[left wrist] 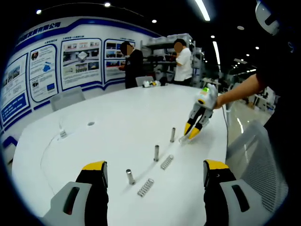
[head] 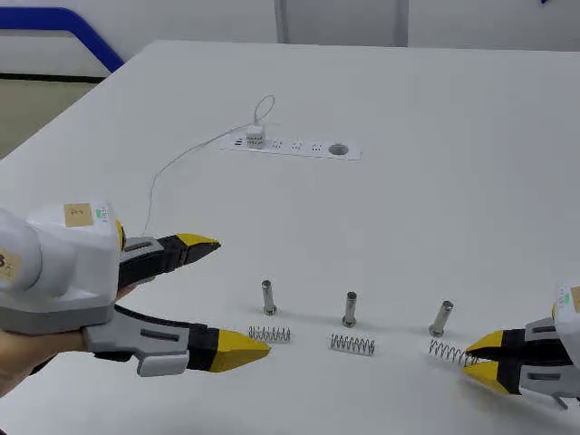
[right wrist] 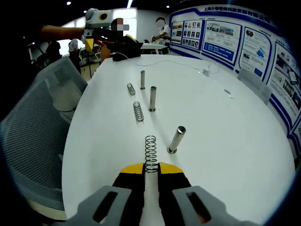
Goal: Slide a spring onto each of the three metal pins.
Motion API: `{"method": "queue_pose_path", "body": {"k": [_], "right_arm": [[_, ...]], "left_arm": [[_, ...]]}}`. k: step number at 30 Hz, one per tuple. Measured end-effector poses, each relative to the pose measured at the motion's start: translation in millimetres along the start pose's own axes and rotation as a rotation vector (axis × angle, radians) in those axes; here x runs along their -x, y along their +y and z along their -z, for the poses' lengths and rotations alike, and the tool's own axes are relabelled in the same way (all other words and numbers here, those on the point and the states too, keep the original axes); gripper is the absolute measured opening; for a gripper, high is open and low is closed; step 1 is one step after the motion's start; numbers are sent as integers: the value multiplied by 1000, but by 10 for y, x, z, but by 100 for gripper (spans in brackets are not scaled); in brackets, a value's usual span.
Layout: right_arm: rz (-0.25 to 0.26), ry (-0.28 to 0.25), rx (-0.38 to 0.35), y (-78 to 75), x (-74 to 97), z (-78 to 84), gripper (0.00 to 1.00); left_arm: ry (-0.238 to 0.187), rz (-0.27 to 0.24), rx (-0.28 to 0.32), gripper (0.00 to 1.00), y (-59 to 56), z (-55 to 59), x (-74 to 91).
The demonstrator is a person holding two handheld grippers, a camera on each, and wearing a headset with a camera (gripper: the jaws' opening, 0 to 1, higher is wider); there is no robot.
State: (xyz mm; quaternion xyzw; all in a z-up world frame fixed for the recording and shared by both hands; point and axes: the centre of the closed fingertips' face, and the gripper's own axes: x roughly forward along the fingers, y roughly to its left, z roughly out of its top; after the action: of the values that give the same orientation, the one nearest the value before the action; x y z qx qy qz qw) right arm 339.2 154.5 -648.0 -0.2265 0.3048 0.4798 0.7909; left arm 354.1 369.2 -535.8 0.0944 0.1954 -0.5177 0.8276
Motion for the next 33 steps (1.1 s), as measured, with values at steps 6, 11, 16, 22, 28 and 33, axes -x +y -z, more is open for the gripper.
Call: {"method": "queue_pose_path", "body": {"k": [6, 11, 16, 22, 28, 33], "right_arm": [[-8, -31, 49, 34, 195, -232, 10], [-26, -68, 86, 120, 322, -491, 10], [-50, -99, 137, 216, 408, -712, 10], [-78, -122, 195, 352, 470, -929, 10], [-113, -144, 251, 493, 479, -1120, 10], [-134, -138, 291, 563, 431, -1178, 10]], "left_arm": [[-21, 27, -5, 84, -97, -72, -102], [-28, 67, -21, 83, -232, -124, -234], [-35, 116, -41, 80, -385, -202, -381], [-45, 164, -63, 76, -544, -280, -537], [-24, 208, -98, 74, -698, -247, -624], [-21, 229, -115, 67, -777, -252, -634]]}}
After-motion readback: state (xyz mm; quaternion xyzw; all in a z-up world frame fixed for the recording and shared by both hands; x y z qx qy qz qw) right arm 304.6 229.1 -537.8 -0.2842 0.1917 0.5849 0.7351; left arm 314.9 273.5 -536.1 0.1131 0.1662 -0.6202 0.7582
